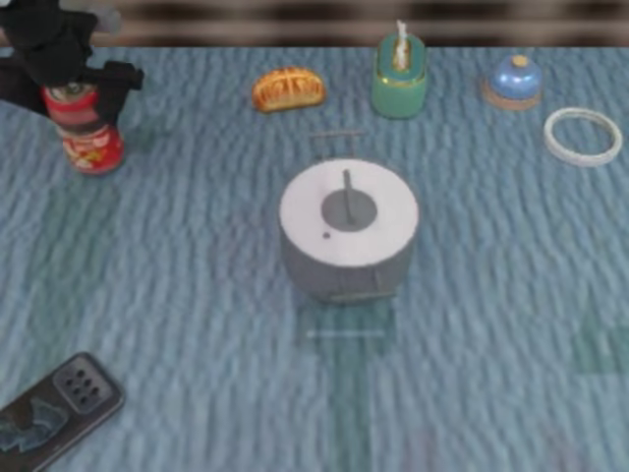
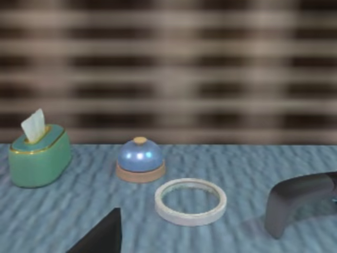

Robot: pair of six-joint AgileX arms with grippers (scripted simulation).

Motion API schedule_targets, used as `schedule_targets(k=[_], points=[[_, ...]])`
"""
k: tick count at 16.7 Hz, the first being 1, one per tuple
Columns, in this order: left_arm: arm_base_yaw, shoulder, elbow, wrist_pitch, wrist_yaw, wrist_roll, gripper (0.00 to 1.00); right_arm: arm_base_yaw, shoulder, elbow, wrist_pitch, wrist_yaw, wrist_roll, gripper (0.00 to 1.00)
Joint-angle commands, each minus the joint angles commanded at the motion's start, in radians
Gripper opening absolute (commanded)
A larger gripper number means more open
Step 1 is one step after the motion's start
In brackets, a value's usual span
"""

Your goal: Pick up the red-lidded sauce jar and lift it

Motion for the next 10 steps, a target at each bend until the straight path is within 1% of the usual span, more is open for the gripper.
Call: schedule_targets(k=[3,10], points=[[0.005,-0.122,-0.129,0.011,-0.002,-0.001,0.00,0.000,0.000,0.000,0.000,0.000,0.000,1.00],[0.018,-0.480,-0.527,0.038,-0.006,-0.003,0.00,0.000,0.000,0.000,0.000,0.000,0.000,1.00]])
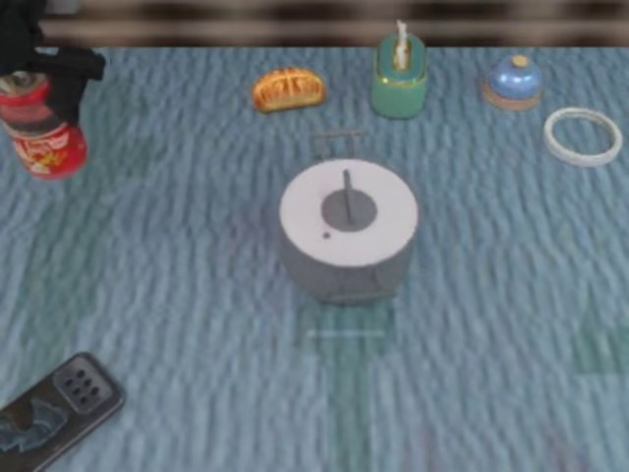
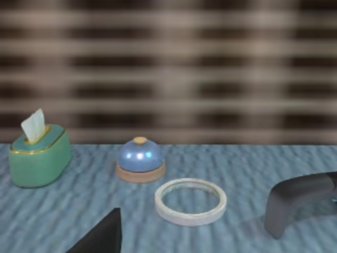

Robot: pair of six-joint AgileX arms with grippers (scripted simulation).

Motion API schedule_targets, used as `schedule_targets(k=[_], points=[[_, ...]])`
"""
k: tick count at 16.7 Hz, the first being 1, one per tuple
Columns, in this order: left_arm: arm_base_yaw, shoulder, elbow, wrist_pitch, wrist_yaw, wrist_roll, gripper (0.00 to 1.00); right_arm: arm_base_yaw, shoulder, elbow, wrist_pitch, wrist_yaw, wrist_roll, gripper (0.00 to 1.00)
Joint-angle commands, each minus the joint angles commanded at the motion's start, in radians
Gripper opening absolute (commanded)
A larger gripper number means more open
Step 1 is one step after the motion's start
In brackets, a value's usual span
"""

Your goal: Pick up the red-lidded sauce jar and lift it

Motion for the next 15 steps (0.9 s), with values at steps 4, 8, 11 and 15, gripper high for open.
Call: schedule_targets(k=[4,8,11,15], points=[[0.002,-0.062,-0.062,0.004,-0.001,0.000,0.00,0.000,0.000,0.000,0.000,0.000,0.000,1.00],[-0.006,-0.059,-0.060,0.004,-0.001,-0.001,0.00,0.000,0.000,0.000,0.000,0.000,0.000,1.00],[-0.051,-0.072,-0.109,0.040,-0.016,-0.070,0.00,0.000,0.000,0.000,0.000,0.000,0.000,1.00],[-0.163,-0.104,-0.239,0.128,-0.050,-0.270,0.00,0.000,0.000,0.000,0.000,0.000,0.000,1.00]])
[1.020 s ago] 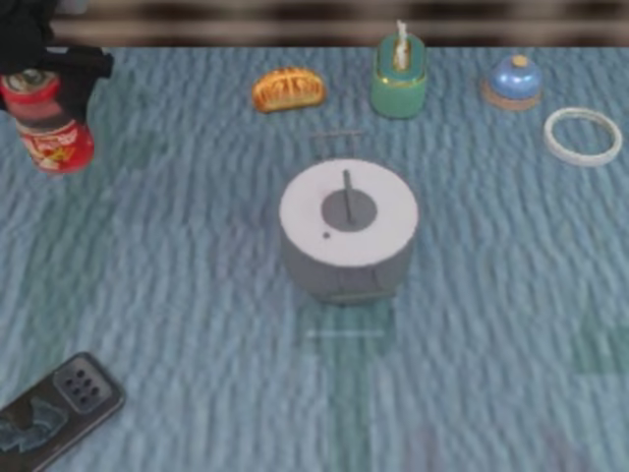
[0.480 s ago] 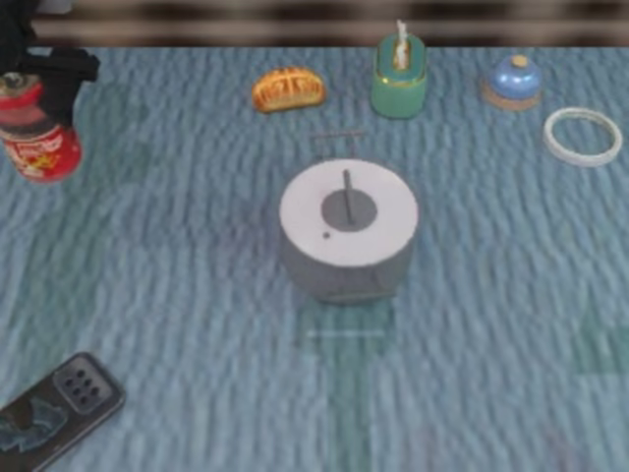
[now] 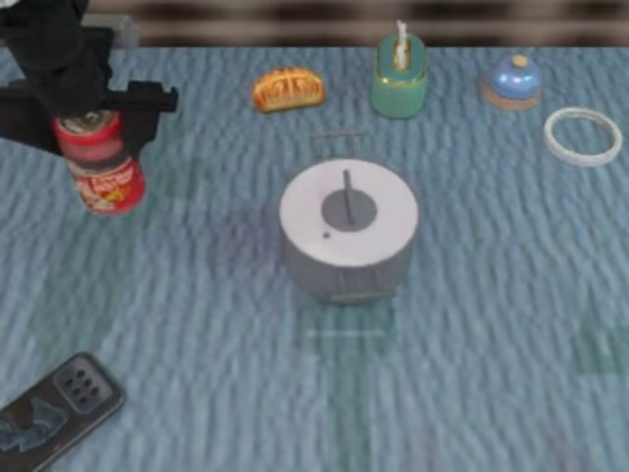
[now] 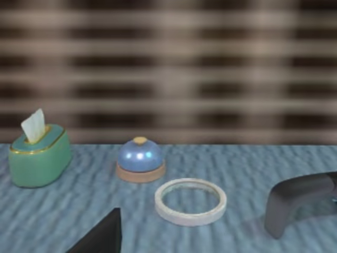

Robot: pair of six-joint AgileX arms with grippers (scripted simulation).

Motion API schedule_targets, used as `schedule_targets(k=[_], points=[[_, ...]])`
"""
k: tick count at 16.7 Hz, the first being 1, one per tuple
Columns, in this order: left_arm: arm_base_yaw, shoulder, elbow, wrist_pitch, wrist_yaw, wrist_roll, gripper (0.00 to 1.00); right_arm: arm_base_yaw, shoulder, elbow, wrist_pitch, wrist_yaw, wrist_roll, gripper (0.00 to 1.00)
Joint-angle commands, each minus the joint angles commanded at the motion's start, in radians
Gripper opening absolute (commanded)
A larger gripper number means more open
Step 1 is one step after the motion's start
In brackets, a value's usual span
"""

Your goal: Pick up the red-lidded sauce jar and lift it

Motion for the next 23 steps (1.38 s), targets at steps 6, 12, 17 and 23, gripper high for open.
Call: schedule_targets(k=[6,12,17,23], points=[[-0.126,-0.040,-0.145,0.102,-0.037,-0.199,0.00,0.000,0.000,0.000,0.000,0.000,0.000,1.00],[-0.121,-0.024,-0.163,0.133,-0.036,-0.196,0.00,0.000,0.000,0.000,0.000,0.000,0.000,1.00],[-0.121,0.021,-0.236,0.255,-0.036,-0.194,0.00,0.000,0.000,0.000,0.000,0.000,0.000,1.00],[-0.122,0.027,-0.246,0.270,-0.035,-0.194,0.08,0.000,0.000,0.000,0.000,0.000,0.000,1.00]])
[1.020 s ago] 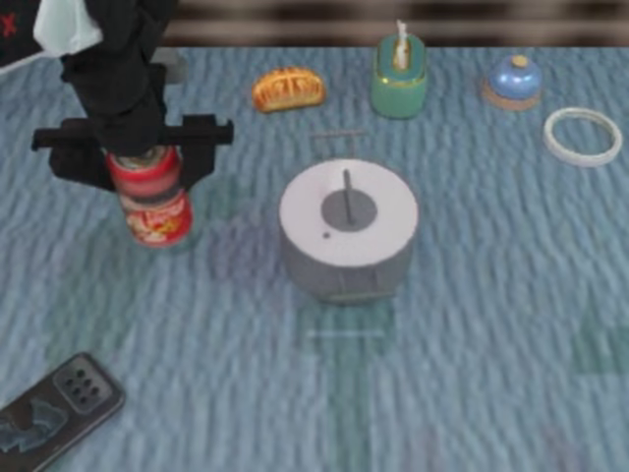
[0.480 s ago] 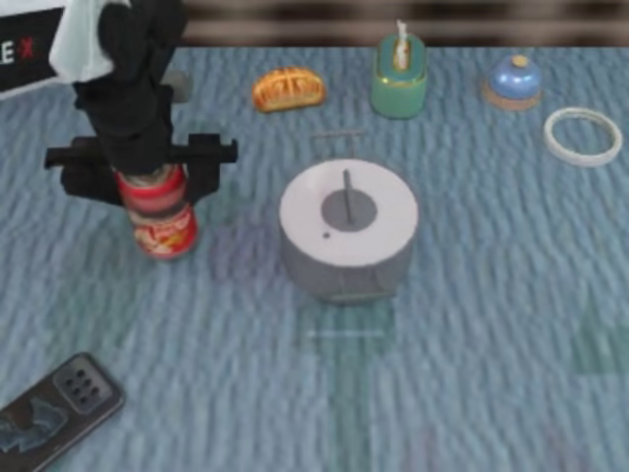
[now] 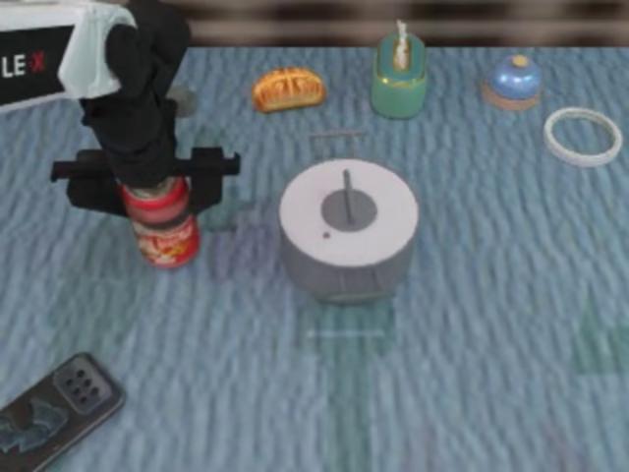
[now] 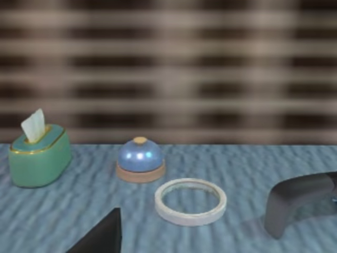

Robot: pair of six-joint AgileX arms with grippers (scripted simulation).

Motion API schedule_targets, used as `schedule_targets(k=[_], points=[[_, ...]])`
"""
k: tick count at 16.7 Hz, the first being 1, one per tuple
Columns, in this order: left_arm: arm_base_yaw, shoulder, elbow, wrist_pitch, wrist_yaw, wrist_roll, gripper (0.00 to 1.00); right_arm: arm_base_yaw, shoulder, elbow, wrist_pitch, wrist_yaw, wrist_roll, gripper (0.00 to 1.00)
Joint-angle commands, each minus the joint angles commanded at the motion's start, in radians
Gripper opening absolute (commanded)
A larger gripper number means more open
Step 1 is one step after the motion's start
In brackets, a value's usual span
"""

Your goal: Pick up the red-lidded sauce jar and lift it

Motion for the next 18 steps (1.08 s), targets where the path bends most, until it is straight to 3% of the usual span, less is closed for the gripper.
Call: schedule_targets(k=[12,18], points=[[0.000,0.000,0.000,0.000,0.000,0.000,0.98,0.000,0.000,0.000,0.000,0.000,0.000,1.00],[0.000,0.000,0.000,0.000,0.000,0.000,1.00,0.000,0.000,0.000,0.000,0.000,0.000,1.00]])
